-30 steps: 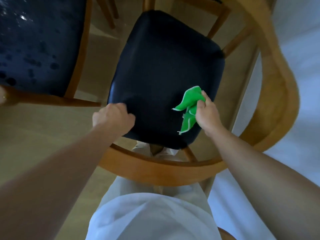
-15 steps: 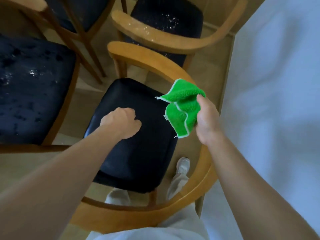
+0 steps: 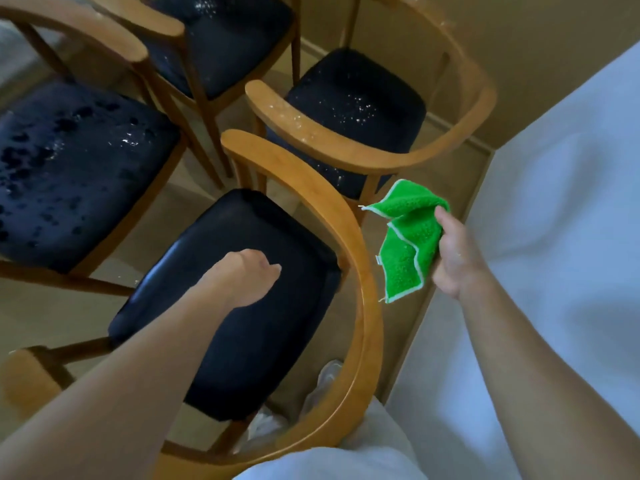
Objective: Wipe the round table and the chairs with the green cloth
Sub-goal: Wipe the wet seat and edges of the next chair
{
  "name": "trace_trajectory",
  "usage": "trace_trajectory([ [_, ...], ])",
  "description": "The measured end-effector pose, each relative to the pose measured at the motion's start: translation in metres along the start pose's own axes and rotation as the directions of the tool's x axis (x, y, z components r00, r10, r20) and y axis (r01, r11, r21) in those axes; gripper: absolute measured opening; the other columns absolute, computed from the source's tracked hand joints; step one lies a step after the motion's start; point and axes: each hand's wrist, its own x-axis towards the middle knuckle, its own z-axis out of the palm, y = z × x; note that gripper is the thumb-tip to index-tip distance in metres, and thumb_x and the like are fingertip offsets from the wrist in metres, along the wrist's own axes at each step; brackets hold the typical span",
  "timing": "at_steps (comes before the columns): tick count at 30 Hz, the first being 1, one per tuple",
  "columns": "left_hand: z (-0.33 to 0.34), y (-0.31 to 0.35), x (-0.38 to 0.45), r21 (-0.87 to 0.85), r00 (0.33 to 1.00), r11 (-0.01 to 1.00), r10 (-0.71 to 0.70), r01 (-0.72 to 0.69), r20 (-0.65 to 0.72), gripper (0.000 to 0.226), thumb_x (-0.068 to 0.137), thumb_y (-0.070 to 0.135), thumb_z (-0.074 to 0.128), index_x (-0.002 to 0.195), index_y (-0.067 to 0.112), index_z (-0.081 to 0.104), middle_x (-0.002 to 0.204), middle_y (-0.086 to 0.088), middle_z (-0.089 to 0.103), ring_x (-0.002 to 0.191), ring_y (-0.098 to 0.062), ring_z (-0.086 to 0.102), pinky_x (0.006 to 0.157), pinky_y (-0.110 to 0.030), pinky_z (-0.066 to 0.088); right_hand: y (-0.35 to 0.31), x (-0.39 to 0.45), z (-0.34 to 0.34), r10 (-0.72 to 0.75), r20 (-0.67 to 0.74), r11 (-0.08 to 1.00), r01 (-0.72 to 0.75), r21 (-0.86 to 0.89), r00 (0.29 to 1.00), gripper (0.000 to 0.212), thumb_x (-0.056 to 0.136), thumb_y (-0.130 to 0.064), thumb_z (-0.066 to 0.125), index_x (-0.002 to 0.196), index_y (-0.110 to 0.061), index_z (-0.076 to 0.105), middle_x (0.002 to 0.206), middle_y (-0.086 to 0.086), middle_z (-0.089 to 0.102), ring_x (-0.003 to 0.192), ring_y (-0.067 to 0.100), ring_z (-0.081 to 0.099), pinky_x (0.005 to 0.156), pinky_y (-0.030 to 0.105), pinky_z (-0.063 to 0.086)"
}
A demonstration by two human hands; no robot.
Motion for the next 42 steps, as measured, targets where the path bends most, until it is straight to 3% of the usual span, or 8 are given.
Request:
trace_trajectory([
  [5, 0.003, 0.018, 0.038, -0.024, 1.000, 1.000, -0.013, 0.013, -0.007, 0.034, 0.092, 0.039, 0.048, 0.101, 0.012, 0.067, 0.100, -0.009, 0.068, 0.094, -0.028, 0.063, 0.084, -0.041, 0.052, 0.044, 0.039, 0.017, 0.067, 0.140, 0.874, 0.009, -0.486, 0.988, 0.036, 0.103, -0.039, 0.036, 0.123, -0.021, 0.059, 0.120, 0.013, 0.062, 0.110, 0.032, 0.057, 0.098, 0.045, 0.042],
  [9, 0.014, 0.036, 0.077, -0.059, 0.983, 0.985, -0.155, 0.161, 0.098, 0.032, 0.092, 0.043, 0.046, 0.102, 0.018, 0.062, 0.090, -0.001, 0.059, 0.087, -0.023, 0.060, 0.081, -0.037, 0.051, 0.101, 0.072, 0.050, 0.101, 0.323, 0.485, 0.237, -0.842, 0.941, 0.048, 0.104, -0.020, 0.028, 0.152, -0.013, 0.024, 0.161, 0.013, -0.008, 0.147, 0.038, 0.004, 0.119, 0.043, 0.014],
  [16, 0.000, 0.092, 0.137, -0.210, 0.941, 0.917, -0.333, 0.339, 0.066, 0.024, 0.091, 0.040, 0.046, 0.102, 0.024, 0.060, 0.093, 0.002, 0.061, 0.079, -0.015, 0.058, 0.071, -0.031, 0.050, 0.074, 0.128, 0.071, -0.106, 0.589, 0.304, 0.590, -0.748, 0.801, 0.064, 0.102, -0.031, 0.039, 0.156, -0.022, 0.005, 0.162, 0.010, 0.001, 0.135, 0.027, 0.039, 0.102, 0.035, 0.042],
  [23, -0.028, 0.110, 0.140, -0.313, 0.899, 0.847, -0.432, 0.430, 0.067, 0.026, 0.095, 0.037, 0.045, 0.105, 0.020, 0.061, 0.092, -0.002, 0.063, 0.080, -0.017, 0.061, 0.075, -0.035, 0.054, -0.013, 0.167, 0.104, 0.056, 0.642, 0.726, 0.411, -0.552, 0.765, 0.038, 0.095, -0.039, 0.036, 0.123, -0.029, 0.060, 0.115, -0.016, 0.064, 0.105, -0.008, 0.055, 0.089, 0.023, 0.042],
  [31, -0.036, 0.102, 0.157, -0.547, 0.883, 0.741, -0.470, 0.390, -0.006, 0.038, 0.094, 0.035, 0.048, 0.129, 0.020, 0.050, 0.103, 0.003, 0.057, 0.089, -0.014, 0.057, 0.070, -0.028, 0.049, -0.121, 0.193, 0.098, 0.009, 0.618, 0.955, 0.178, -0.239, 0.786, 0.035, 0.087, -0.043, 0.047, 0.099, -0.022, 0.072, 0.101, 0.004, 0.072, 0.098, 0.021, 0.067, 0.086, 0.042, 0.052],
  [35, -0.032, 0.106, 0.188, -0.601, 0.798, 0.722, -0.562, 0.344, -0.218, 0.059, 0.093, 0.036, 0.049, 0.145, 0.023, 0.025, 0.144, -0.008, 0.032, 0.121, -0.028, 0.044, 0.090, -0.046, 0.048, -0.126, 0.208, 0.094, -0.079, 0.772, 0.634, 0.629, -0.450, 0.631, 0.043, 0.086, -0.053, 0.036, 0.127, -0.059, 0.050, 0.136, -0.013, 0.055, 0.127, 0.003, 0.047, 0.103, 0.031, 0.038],
  [39, -0.028, 0.110, 0.225, -0.607, 0.685, 0.685, -0.665, 0.402, -0.297, 0.070, 0.095, 0.039, 0.043, 0.150, 0.028, 0.001, 0.159, -0.007, -0.001, 0.144, -0.030, 0.009, 0.108, -0.052, 0.029, -0.070, 0.247, 0.096, 0.159, 0.799, -0.065, 0.813, -0.578, 0.580, 0.062, 0.094, -0.050, 0.023, 0.152, -0.042, 0.001, 0.161, -0.006, -0.011, 0.148, 0.022, -0.011, 0.117, 0.056, 0.008],
  [42, -0.026, 0.103, 0.259, -0.692, 0.589, 0.587, -0.756, 0.420, -0.284, 0.070, 0.097, 0.043, 0.034, 0.151, 0.024, -0.008, 0.159, -0.008, -0.011, 0.146, -0.028, -0.001, 0.112, -0.051, 0.020, -0.039, 0.270, 0.095, 0.140, 0.853, -0.351, 0.831, -0.432, 0.503, 0.065, 0.096, -0.051, 0.024, 0.153, -0.033, -0.003, 0.161, 0.002, -0.008, 0.148, 0.036, -0.003, 0.112, 0.064, 0.020],
])
